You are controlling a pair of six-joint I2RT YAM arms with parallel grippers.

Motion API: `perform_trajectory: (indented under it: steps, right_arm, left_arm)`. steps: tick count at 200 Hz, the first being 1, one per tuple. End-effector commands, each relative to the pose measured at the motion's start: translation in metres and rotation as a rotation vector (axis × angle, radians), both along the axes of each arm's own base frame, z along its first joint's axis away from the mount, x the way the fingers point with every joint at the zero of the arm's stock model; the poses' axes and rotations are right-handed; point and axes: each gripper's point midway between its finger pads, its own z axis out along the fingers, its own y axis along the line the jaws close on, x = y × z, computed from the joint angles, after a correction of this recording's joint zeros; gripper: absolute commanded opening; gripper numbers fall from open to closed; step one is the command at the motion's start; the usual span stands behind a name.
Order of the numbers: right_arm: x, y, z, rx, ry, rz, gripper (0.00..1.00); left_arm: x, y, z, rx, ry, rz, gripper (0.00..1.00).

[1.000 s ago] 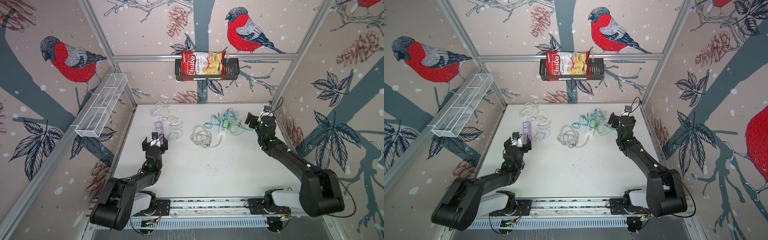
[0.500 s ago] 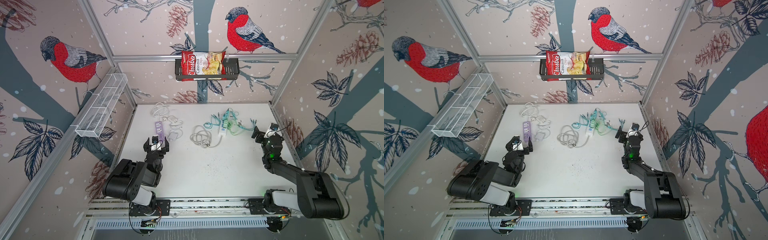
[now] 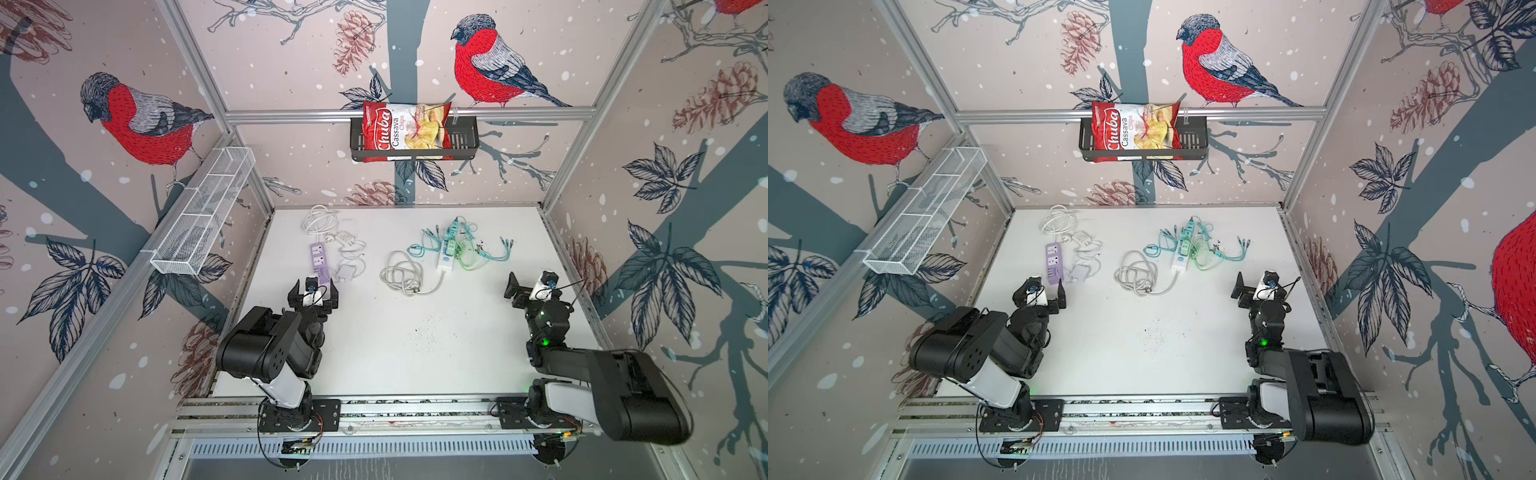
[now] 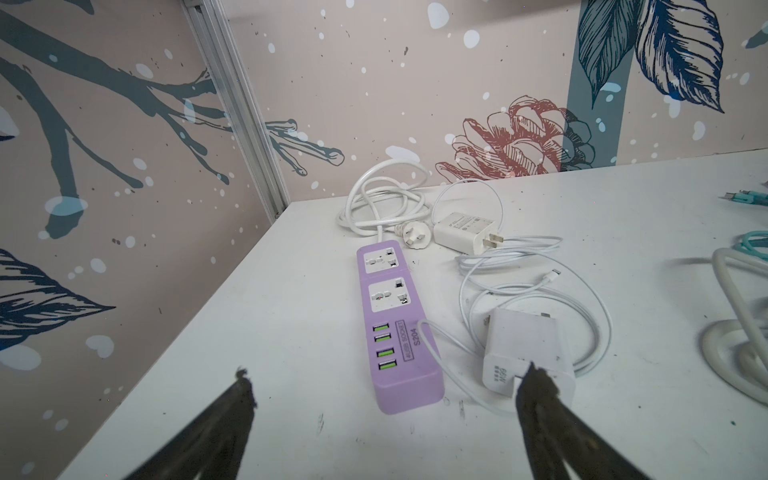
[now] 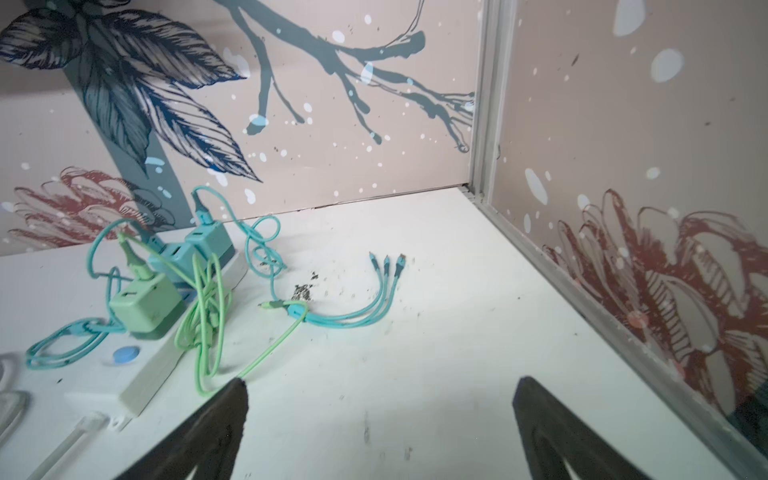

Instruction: Insert the plug

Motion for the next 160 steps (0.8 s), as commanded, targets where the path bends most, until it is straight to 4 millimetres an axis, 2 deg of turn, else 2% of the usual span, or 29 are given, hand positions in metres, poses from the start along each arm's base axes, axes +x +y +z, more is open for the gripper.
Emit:
perform_trajectory:
  steps: [1, 21, 48, 62, 74, 82, 90, 94, 140, 160]
  right_arm:
    - [-0.005, 0.015, 0.028, -0.038, -0.16, 0.077, 1.0]
    - [-0.009, 0.02, 0.033, -0.051, -0.22, 0.102, 0.99]
    - [-0.006, 0.028, 0.021, -0.076, -0.143, 0.152, 1.0]
    - [-0.009, 0.029, 0.026, -0.081, -0.174, 0.139, 1.0]
    - [-0.02, 0.016, 0.033, -0.059, -0.217, 0.05, 1.0]
    - [-0.023, -0.001, 0.034, -0.018, -0.226, -0.053, 1.0]
    - [-0.026, -0.028, 0.035, 0.052, -0.236, -0.211, 1.0]
    - [-0.027, -0.034, 0.034, 0.071, -0.239, -0.229, 1.0]
    - [-0.007, -0.036, 0.022, 0.061, -0.152, -0.267, 0.99]
    - [-0.006, -0.036, 0.022, 0.057, -0.149, -0.274, 1.0]
  left_arm:
    - [-0.002, -0.002, 0.037, -0.02, -0.155, -0.013, 0.97]
    - [-0.007, -0.001, 0.038, -0.023, -0.164, -0.011, 0.97]
    - [-0.008, -0.004, 0.038, -0.014, -0.164, -0.026, 0.97]
    - [-0.007, -0.003, 0.038, -0.015, -0.165, -0.023, 0.97]
    - [-0.007, -0.003, 0.038, -0.016, -0.165, -0.02, 0.97]
    - [-0.008, -0.002, 0.038, -0.017, -0.164, -0.016, 0.97]
    - [-0.008, -0.001, 0.038, -0.017, -0.164, -0.012, 0.97]
    - [-0.008, -0.001, 0.038, -0.017, -0.165, -0.012, 0.97]
    - [-0.009, 0.002, 0.038, -0.022, -0.165, 0.005, 0.97]
    - [-0.011, 0.013, 0.04, -0.05, -0.176, 0.071, 0.97]
